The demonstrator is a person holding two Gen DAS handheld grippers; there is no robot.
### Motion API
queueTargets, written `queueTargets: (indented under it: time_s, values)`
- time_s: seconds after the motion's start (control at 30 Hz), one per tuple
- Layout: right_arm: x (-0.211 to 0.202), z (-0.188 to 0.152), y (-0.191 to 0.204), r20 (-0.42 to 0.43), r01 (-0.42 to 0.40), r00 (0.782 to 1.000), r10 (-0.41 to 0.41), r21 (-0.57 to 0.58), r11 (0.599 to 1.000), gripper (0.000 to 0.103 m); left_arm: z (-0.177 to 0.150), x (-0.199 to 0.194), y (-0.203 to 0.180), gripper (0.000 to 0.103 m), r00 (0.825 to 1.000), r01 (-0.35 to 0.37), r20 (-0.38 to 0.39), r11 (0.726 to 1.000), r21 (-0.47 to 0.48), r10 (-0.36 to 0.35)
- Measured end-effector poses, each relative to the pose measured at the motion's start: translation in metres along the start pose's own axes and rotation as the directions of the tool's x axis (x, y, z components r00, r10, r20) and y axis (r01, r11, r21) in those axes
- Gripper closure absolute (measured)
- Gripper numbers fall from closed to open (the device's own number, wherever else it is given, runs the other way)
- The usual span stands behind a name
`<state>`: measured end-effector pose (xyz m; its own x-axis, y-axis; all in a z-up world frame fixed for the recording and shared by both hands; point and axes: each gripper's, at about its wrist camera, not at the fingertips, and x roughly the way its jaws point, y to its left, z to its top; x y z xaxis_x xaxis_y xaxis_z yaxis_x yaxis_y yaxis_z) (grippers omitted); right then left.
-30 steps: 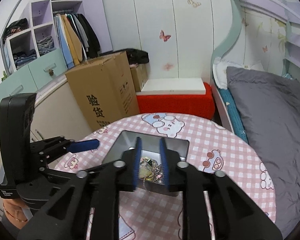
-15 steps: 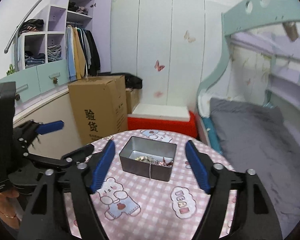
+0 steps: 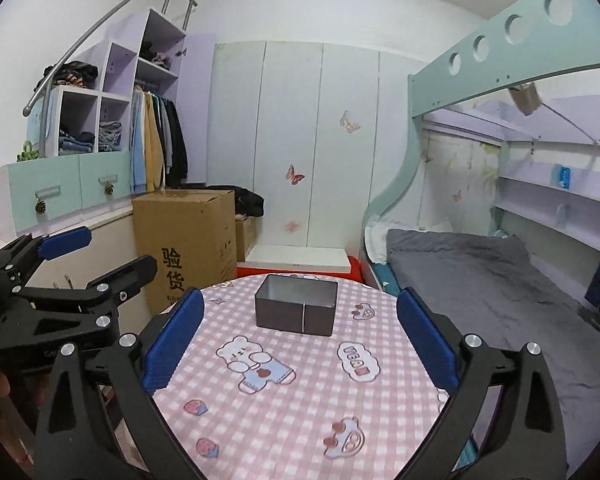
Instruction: Organize jewelry
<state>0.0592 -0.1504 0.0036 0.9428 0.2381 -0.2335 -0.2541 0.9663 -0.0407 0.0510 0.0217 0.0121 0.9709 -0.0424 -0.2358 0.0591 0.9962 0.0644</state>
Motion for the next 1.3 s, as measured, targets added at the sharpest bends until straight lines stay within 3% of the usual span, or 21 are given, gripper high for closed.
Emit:
queueTargets:
  time_s: [0.17,0.57,1.3]
  values:
    - [-0.028,-0.002,0.001,0.039,0.021,0.999,-0.022,0.021,1.0,0.009,-0.006,-0.025,-0.002,0.007,0.999,-0.023,0.028,1.0,-0.01,0.023]
    - [-0.071,-0.01,0.01,0.101,0.063,0.993,-0.062,-0.003,0.998,0.009,-0.009,-0.064,-0.01,0.007,0.996,0.01,0.085,0.999,-0.036,-0.007]
    - [-0.093,-0.009,0.023,0.137,0.103,0.986,-0.098,-0.025,0.994,0.008,-0.009,-0.087,-0.017,0.007,0.991,-0.027,0.13,0.999,-0.018,0.029]
